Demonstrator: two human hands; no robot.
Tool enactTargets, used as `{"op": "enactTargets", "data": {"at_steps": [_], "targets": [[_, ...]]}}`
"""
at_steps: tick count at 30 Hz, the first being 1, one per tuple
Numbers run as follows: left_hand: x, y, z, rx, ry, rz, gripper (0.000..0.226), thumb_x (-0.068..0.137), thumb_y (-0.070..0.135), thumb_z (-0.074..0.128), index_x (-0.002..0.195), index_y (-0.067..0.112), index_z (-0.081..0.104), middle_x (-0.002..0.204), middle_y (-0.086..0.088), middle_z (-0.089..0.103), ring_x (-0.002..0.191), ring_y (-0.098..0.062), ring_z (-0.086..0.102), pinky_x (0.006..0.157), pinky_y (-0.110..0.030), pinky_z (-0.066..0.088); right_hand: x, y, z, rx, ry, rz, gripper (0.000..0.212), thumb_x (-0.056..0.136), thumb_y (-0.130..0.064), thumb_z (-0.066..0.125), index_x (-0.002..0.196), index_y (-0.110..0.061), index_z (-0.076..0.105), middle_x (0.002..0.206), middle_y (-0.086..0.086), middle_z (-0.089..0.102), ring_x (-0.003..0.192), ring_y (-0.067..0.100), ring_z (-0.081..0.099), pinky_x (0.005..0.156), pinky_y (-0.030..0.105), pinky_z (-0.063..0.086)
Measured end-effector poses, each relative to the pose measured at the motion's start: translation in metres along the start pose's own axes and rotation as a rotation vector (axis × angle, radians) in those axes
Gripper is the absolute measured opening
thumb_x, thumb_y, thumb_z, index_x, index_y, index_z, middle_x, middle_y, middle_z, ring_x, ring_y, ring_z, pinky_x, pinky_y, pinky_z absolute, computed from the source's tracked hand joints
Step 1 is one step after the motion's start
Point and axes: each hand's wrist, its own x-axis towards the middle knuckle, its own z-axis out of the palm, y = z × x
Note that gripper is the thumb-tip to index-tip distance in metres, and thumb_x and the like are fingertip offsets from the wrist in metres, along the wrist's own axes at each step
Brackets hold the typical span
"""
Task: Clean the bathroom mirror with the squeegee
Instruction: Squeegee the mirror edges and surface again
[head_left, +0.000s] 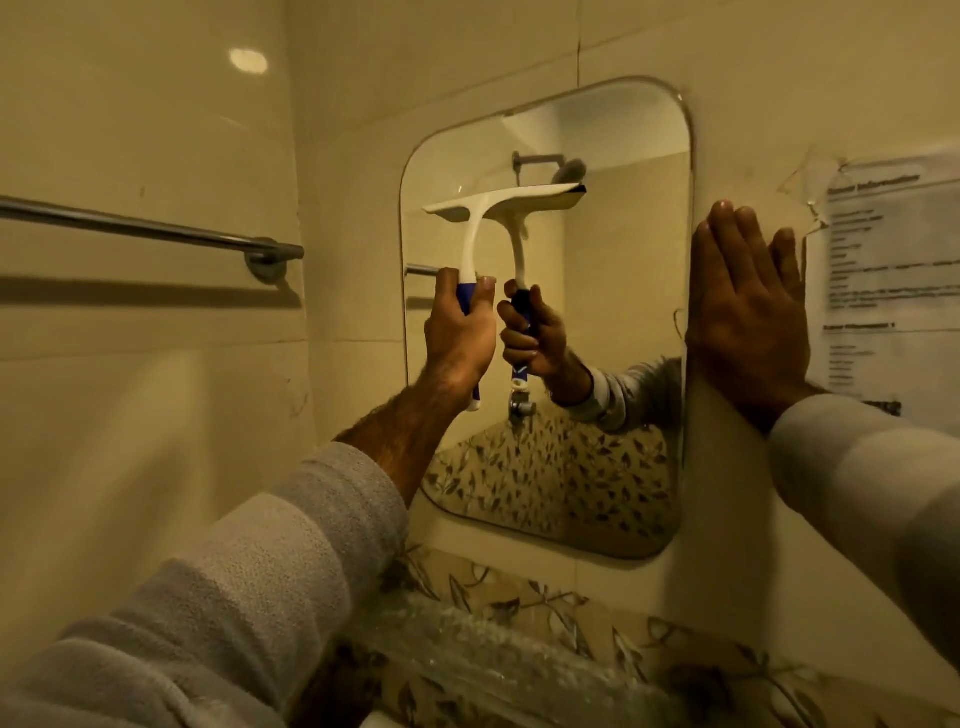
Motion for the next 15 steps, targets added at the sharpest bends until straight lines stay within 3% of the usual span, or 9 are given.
{"op": "enactTargets", "data": {"at_steps": [4,9,15], "targets": [[-0.034,-0.029,-0.012,0.042,-0.029,-0.068,0.01,0.097,0.047,0.049,0.097,0.039,0.044,0.078,0.0,0.054,0.055,-0.013,0.051,0.049,-0.029,0.046,0.0,-0.002,-0.003,-0.001,-0.022,0.017,0.068,0.097,-0.008,0.049,0.156,-0.004,0.016,0.164,0.016,0.011,0.153,0.032,0.004,0.125,0.052,0.004],[-0.099,-0.076,-0.027,0.096,-0.075,-0.142,0.007,0.098,0.043,0.05,0.102,0.038,0.046,0.079,0.0,0.056,0.058,-0.014,0.056,0.046,-0.024,0.048,0.001,-0.004,-0.008,-0.005,-0.047,0.029,0.07,0.096,-0.009,0.05,0.156,-0.004,0.016,0.165,0.015,0.009,0.153,0.032,0.003,0.125,0.052,0.004],[-0.176,-0.13,-0.042,0.18,-0.147,-0.255,0.02,0.098,0.044,0.049,0.116,0.036,0.048,0.084,0.002,0.058,0.064,-0.01,0.059,0.046,-0.014,0.044,0.002,-0.003,-0.009,-0.007,-0.056,0.035,0.066,0.099,-0.014,0.046,0.157,-0.006,0.015,0.165,0.014,0.008,0.153,0.03,0.002,0.125,0.049,0.0]]}}
